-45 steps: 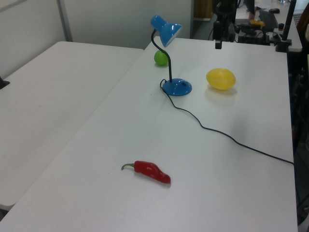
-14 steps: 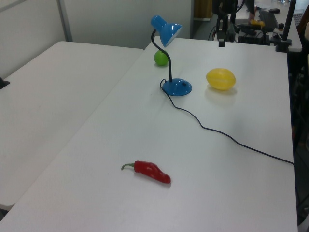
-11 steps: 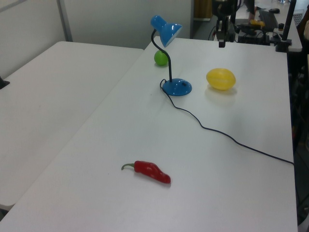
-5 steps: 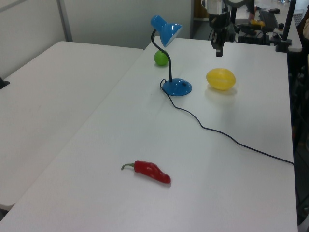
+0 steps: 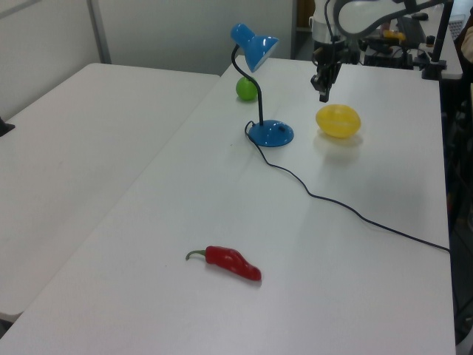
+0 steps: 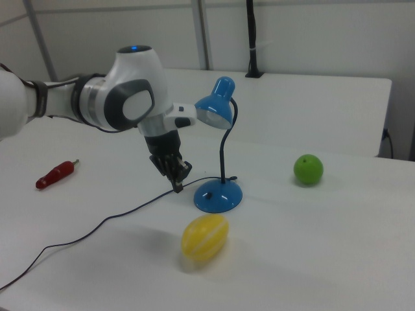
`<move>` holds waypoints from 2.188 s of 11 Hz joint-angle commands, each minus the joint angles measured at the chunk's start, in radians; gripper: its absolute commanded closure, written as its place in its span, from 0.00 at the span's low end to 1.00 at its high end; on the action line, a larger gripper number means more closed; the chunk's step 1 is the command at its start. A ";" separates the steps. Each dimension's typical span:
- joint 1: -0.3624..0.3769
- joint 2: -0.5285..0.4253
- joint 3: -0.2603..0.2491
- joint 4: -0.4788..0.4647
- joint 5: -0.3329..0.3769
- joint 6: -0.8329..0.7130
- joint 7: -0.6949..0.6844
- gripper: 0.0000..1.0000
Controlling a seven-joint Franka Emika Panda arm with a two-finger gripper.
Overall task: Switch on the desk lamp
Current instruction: 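Move the gripper down toward the blue lamp's round base, then press down on the switch on the lamp base with the gripper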
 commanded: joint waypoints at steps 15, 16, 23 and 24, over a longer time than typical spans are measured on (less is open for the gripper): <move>-0.009 0.237 -0.001 -0.014 -0.023 0.581 -0.103 1.00; -0.009 0.240 -0.001 -0.014 -0.022 0.595 -0.102 1.00; -0.010 0.292 -0.001 0.025 -0.025 0.604 -0.105 1.00; -0.010 0.296 -0.001 0.025 -0.025 0.604 -0.106 1.00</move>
